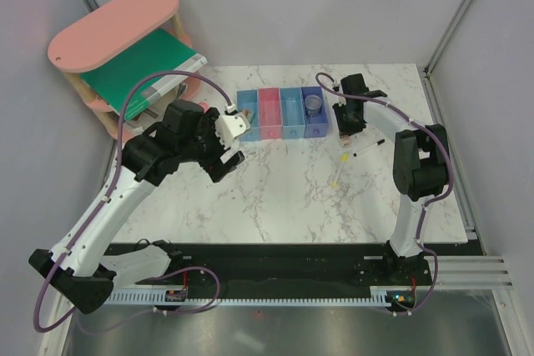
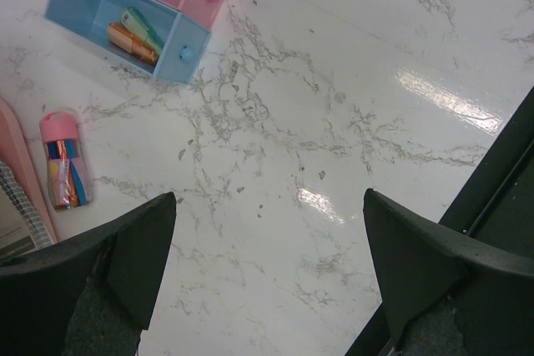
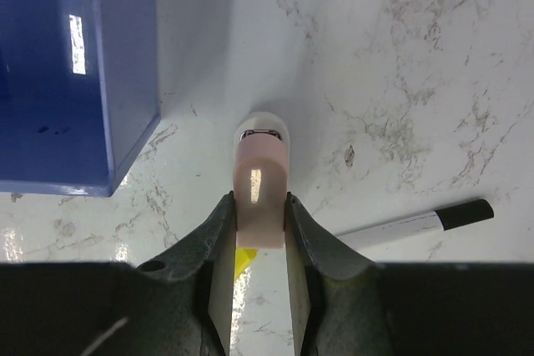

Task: Sort the stationery into containers
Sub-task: Pick up the stationery from the center of the board, then place the stationery in the storage box.

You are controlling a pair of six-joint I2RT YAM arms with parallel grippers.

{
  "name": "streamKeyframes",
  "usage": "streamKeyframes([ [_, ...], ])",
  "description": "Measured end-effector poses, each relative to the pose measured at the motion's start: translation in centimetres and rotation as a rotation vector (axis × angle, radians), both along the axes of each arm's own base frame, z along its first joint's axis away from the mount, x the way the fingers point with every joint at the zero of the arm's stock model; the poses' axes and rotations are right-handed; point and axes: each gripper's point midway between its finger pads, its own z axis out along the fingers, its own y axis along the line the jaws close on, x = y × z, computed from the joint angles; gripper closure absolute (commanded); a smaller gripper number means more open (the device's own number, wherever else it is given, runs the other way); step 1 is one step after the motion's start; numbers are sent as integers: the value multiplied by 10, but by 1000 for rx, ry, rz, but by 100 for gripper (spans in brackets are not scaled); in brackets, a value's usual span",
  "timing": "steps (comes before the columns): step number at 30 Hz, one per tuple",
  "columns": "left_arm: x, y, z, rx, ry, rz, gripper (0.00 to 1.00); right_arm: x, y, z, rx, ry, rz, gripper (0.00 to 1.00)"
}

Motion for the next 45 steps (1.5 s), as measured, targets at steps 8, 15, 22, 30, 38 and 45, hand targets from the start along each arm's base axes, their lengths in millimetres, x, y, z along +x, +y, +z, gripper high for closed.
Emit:
streamKeyframes([
  [8,-4,4,-11,14,22,3,0,23,6,45,18,-82,10,85],
  [15,-3,5,-10,12,20,8,0,54,16,109,62,-231,21,85],
  [22,-4,6,-8,8,12,11,0,60,37,131,77,-278,76,85],
  [30,-4,8,-7,8,11,16,0,59,86,116,74,-254,201,85],
  [38,-4,10,-9,8,11,21,0,61,94,81,55,-191,233,85],
  [45,-4,10,-10,10,14,22,0,63,92,72,41,-179,246,85],
])
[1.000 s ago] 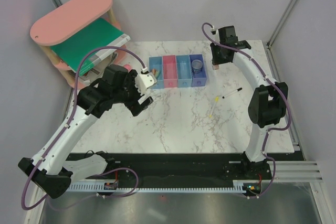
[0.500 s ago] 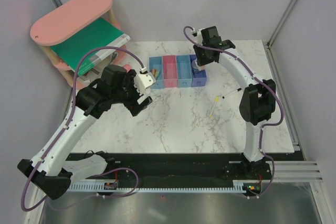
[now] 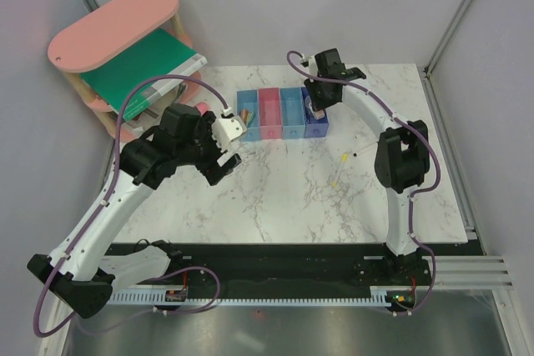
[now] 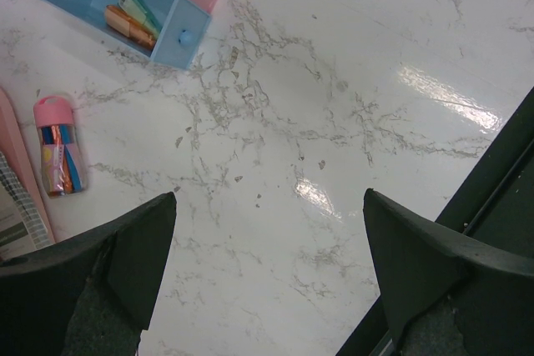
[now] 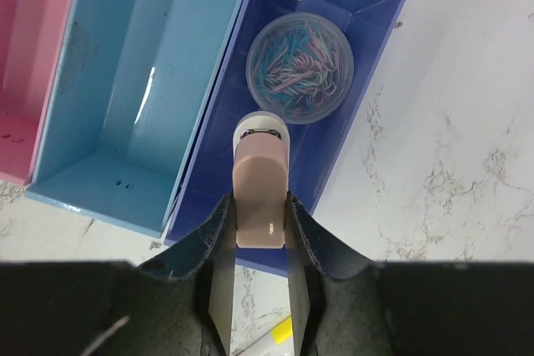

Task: Sort the stationery into containers
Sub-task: Place the stationery in the storage box.

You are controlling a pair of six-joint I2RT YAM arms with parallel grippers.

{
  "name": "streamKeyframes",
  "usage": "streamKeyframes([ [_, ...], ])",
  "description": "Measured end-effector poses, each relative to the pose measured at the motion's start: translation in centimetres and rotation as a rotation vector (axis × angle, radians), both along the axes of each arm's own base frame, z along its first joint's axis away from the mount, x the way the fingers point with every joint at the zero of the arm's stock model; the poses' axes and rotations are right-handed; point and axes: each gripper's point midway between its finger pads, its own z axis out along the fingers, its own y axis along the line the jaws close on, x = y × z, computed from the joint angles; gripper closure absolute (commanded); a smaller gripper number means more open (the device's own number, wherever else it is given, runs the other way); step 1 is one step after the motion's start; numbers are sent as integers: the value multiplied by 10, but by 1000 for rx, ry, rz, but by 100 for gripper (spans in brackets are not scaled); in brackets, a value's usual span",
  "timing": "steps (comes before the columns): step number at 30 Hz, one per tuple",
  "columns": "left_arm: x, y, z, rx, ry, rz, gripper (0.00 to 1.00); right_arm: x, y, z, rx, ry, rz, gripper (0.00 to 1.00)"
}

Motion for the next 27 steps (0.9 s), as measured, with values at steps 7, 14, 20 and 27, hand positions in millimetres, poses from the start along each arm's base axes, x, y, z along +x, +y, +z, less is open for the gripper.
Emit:
streamKeyframes([
  [7,0,0,0,1,0,0,0,0,-1,-9,-16,5,18,85],
  [14,1,0,-1,1,3,0,0,-6,-3,-27,-40,42,34,85],
  [20,1,0,-1,1,2,2,0,-8,-1,-38,-55,59,52,85],
  [27,1,1,-1,2,3,4,0,-9,2,-57,-70,90,65,82],
])
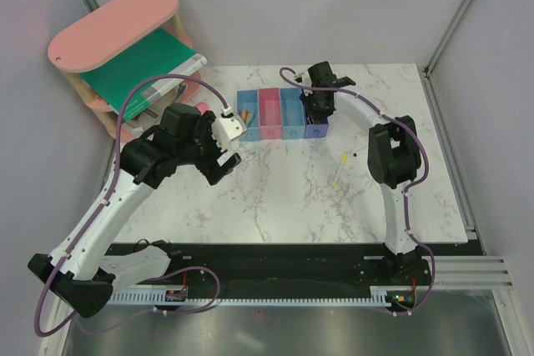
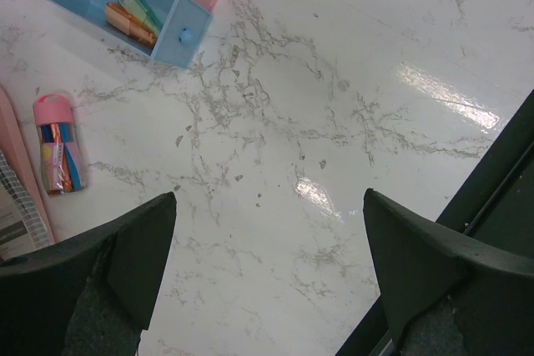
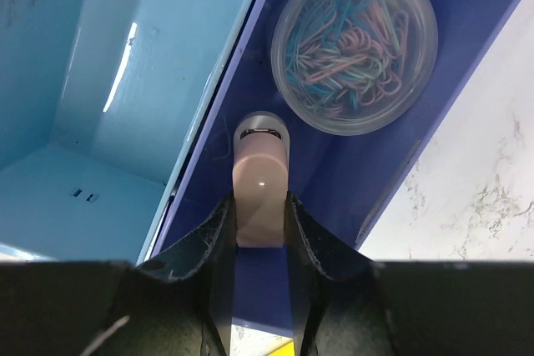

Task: Sort the stationery into containers
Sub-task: Place the stationery in the storage box.

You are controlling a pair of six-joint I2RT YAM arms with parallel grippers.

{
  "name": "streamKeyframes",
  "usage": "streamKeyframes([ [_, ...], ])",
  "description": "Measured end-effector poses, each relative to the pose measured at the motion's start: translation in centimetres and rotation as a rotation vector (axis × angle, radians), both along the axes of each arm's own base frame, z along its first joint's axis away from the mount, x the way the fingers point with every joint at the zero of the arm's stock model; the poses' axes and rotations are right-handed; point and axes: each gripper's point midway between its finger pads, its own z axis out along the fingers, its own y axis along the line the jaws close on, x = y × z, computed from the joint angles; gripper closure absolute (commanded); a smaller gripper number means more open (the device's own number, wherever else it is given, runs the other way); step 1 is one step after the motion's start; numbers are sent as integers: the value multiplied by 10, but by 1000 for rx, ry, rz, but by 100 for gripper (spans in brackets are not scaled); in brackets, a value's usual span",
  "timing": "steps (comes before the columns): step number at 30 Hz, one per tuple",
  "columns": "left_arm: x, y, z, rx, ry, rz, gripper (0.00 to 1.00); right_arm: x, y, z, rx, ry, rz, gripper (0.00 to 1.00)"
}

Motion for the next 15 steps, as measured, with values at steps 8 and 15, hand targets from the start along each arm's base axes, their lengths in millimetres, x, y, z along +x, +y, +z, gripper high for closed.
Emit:
streamKeyframes([
  [8,0,0,0,0,0,0,0,0,1,-1,-4,-1,7,57],
  [15,0,0,0,0,0,0,0,3,1,0,-6,-12,14,48],
])
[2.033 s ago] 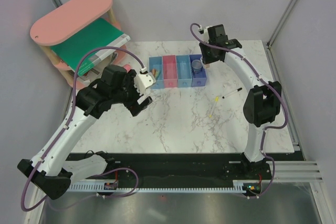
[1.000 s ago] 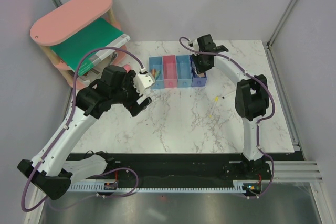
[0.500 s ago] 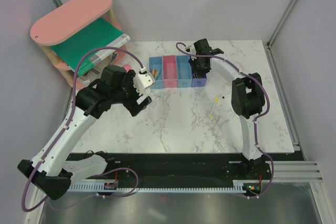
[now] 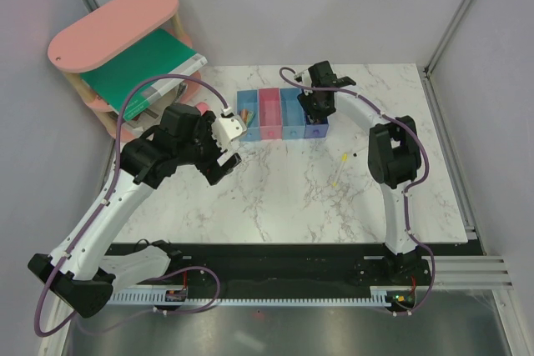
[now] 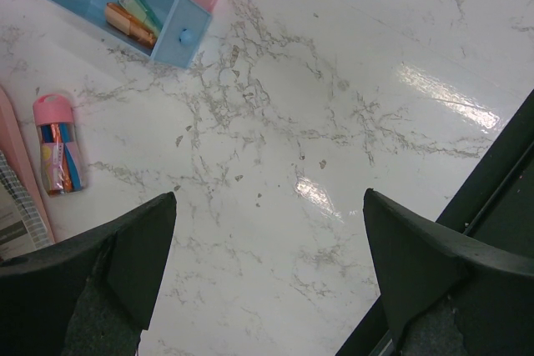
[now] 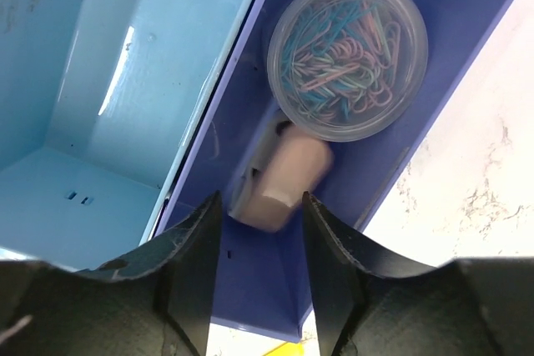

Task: Sort the stationery into containers
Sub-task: Place the stationery in the storage box, then pick up the pen from the center of the board.

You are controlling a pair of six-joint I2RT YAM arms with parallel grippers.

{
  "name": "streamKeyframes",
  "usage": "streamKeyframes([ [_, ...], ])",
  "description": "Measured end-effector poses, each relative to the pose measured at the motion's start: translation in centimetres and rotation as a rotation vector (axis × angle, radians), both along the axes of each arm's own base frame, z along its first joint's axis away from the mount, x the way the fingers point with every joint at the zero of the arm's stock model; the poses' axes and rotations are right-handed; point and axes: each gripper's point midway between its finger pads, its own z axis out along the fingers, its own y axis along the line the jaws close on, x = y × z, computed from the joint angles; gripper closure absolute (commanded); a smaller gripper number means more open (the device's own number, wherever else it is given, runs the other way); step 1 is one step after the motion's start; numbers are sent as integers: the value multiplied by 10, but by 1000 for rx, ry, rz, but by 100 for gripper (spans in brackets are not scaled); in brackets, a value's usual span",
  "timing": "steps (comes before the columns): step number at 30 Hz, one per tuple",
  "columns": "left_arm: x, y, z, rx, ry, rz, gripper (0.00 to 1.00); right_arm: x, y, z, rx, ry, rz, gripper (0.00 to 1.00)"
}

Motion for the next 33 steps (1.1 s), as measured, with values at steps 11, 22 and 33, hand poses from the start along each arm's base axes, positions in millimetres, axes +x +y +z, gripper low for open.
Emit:
streamKeyframes([
  [11,0,1,-5,7,4,0,0,-6,-4,66,30,-97,-3,44],
  [22,2,5,-9,37,-21,-10,0,-40,-91,167,99,-298,-231,46],
  [33,7,11,-3,78,-83,-24,0,-111,-135,7,81,183,-441,46],
])
